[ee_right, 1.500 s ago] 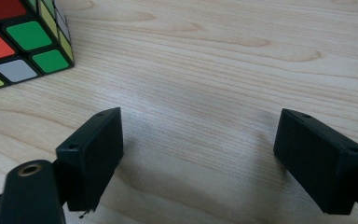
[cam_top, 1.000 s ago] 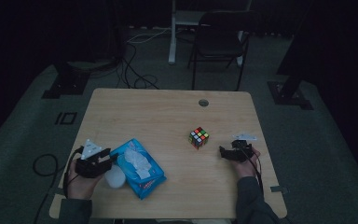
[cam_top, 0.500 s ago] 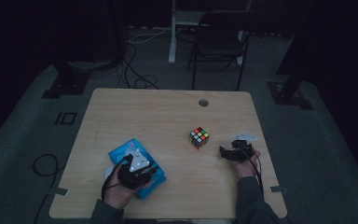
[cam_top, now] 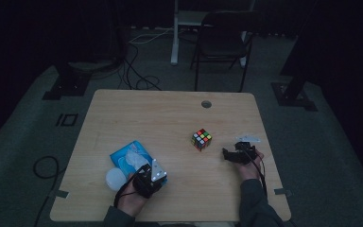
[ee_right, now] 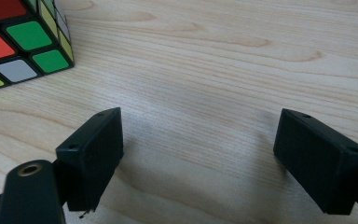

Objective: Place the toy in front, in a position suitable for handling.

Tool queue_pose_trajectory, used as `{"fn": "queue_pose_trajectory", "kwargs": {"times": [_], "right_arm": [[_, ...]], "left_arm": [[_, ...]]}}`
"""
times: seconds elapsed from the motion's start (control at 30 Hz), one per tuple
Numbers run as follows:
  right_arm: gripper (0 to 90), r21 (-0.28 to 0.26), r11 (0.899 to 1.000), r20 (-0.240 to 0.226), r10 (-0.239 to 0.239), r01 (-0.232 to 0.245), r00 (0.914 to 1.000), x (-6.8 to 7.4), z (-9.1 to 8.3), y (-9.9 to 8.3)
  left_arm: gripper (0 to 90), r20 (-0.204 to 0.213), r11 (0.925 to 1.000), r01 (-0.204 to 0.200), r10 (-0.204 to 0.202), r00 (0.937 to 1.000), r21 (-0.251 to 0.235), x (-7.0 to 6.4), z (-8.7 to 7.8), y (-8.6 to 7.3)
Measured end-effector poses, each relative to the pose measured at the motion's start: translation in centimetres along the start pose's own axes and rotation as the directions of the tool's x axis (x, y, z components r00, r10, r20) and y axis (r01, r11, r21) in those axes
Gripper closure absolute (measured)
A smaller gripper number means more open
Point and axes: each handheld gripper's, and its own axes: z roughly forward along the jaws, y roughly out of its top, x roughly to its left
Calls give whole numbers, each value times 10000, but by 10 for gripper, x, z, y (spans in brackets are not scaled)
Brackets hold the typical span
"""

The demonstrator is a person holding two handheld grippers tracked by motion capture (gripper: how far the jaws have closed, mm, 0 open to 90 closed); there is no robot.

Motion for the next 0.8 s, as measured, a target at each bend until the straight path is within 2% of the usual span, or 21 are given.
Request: {"fn": "queue_pose_trajectory", "kwargs": {"times": [0.13,0.17,0.37,0.4,0.47,0.5,0.57,0.67,0.77,0.8], "right_arm": [[156,1,10000,-1,-2,2,10000,0,0,0],[155,0,10000,0,0,0,10000,0,0,0],[156,2,10000,-1,-1,1,10000,0,0,0],[156,3,10000,-1,-1,1,10000,0,0,0],[156,3,10000,0,3,-3,10000,0,0,0],[155,2,10000,-1,3,-3,10000,0,0,0],[156,4,10000,-1,3,-3,10000,0,0,0],[155,5,10000,-1,3,-3,10000,0,0,0],[155,7,10000,1,4,-4,10000,0,0,0],[155,7,10000,1,4,-4,10000,0,0,0]], "left_arm": [[878,179,10000,93,-93,9998,-9,3,-6,-7],[875,135,9995,329,-329,9994,-1,9,-13,-17],[833,-95,9969,790,-790,9968,25,23,-27,-34],[824,-274,9943,1069,-1068,9939,35,31,-34,-44],[803,-339,9927,1204,-1202,9922,27,33,-37,-47],[792,-557,9892,1464,-1458,9877,55,40,-44,-55],[772,-651,9876,1568,-1560,9856,71,43,-47,-59],[747,-915,9795,2015,-2005,9754,14,54,-59,-70],[726,-704,9737,2234,-2262,9715,-454,60,-69,-74],[716,-704,9737,2234,-2262,9715,-454,60,-69,-74]]}}
